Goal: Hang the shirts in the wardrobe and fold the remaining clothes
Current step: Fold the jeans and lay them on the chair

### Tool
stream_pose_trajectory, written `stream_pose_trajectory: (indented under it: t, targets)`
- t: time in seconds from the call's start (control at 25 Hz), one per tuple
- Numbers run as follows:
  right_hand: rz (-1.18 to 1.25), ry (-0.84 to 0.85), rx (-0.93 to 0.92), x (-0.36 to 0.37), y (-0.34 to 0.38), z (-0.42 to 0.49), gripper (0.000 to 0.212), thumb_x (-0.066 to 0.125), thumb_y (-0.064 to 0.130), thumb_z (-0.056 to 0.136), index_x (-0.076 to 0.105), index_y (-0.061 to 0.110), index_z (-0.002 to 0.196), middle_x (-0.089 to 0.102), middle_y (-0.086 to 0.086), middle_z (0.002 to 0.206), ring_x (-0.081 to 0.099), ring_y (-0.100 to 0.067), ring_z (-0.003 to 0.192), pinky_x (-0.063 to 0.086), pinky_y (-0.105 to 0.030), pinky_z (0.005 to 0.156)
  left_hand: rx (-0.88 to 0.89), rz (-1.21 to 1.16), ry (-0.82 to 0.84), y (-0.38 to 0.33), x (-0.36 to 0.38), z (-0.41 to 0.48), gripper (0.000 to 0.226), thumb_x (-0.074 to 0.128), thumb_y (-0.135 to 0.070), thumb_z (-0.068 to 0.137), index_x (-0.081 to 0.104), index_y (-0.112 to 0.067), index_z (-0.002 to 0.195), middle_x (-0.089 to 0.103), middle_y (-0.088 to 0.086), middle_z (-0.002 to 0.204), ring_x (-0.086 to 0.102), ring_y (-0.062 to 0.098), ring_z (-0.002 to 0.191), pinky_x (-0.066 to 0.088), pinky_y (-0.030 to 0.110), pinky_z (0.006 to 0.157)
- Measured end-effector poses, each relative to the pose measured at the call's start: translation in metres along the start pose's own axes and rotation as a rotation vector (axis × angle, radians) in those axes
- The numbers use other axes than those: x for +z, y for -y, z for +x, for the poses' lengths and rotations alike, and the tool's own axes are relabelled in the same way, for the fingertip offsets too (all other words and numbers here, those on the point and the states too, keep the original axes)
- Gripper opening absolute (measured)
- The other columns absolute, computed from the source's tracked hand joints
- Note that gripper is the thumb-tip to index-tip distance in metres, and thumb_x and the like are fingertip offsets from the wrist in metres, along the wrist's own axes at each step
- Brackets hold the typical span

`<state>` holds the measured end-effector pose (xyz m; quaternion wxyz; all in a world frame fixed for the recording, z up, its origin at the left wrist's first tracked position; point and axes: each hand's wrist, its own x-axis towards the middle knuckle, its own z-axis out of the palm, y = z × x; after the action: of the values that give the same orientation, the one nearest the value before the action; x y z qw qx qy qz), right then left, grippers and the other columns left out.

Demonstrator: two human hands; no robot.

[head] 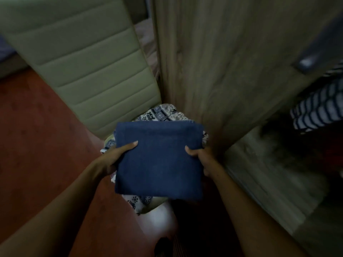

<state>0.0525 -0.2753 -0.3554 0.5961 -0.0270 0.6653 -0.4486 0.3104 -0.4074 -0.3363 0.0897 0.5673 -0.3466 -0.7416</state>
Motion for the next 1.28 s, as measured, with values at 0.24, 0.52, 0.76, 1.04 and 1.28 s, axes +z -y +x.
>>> stream_pose_trajectory:
  t: [0.24, 0.52, 0.76, 1.04, 1.28]
  targets:
    - [0.131, -0.070, -0.171, -0.052, -0.005, -0.089, 0.052, 0.079, 0.025, 0.072, 0.062, 0.011, 0.119, 0.066, -0.005, 0.117, 0.063, -0.024, 0.104, 0.051, -0.041, 0.089, 0.078, 0.188, 0.172, -0.031, 0.065, -0.061, 0.046, 0.073, -0.034, 0.075, 0.058, -0.022, 0.116, 0.068, 0.002, 0.115, 0.066, 0.022, 0.102, 0.051, 0.040, 0.084]
    - [0.377, -0.282, -0.184, -0.191, -0.048, -0.175, 0.037, 0.081, 0.021, 0.071, 0.068, 0.004, 0.102, 0.072, -0.009, 0.102, 0.068, -0.028, 0.094, 0.055, -0.043, 0.082, 0.090, 0.430, 0.366, -0.016, 0.230, -0.083, 0.040, 0.071, -0.024, 0.079, 0.054, -0.023, 0.115, 0.064, -0.002, 0.108, 0.063, 0.020, 0.097, 0.052, 0.035, 0.073]
    - [0.547, -0.461, -0.224, -0.305, -0.086, -0.189, 0.034, 0.079, 0.021, 0.074, 0.069, 0.005, 0.102, 0.073, -0.011, 0.101, 0.069, -0.029, 0.091, 0.057, -0.042, 0.078, 0.323, 0.645, 0.456, 0.021, 0.381, -0.058, 0.039, 0.066, -0.034, 0.083, 0.054, -0.023, 0.119, 0.065, -0.002, 0.110, 0.066, 0.004, 0.087, 0.052, 0.016, 0.063]
    - [0.660, -0.594, -0.305, -0.396, -0.144, -0.112, 0.038, 0.083, 0.017, 0.068, 0.070, 0.004, 0.101, 0.072, -0.012, 0.101, 0.069, -0.029, 0.091, 0.057, -0.042, 0.080, 0.270, 0.842, 0.543, 0.083, 0.464, 0.063, 0.067, 0.083, -0.034, 0.065, 0.052, -0.022, 0.122, 0.063, 0.002, 0.115, 0.063, 0.018, 0.098, 0.052, 0.035, 0.079]
    - [0.822, -0.628, -0.321, -0.437, -0.201, 0.018, 0.030, 0.082, 0.007, 0.069, 0.067, -0.001, 0.093, 0.070, -0.013, 0.093, 0.068, -0.028, 0.084, 0.057, -0.035, 0.066, 0.420, 0.960, 0.468, 0.148, 0.506, 0.202, 0.070, 0.079, -0.021, 0.071, 0.046, -0.016, 0.132, 0.056, 0.001, 0.116, 0.055, 0.020, 0.097, 0.048, 0.033, 0.076]
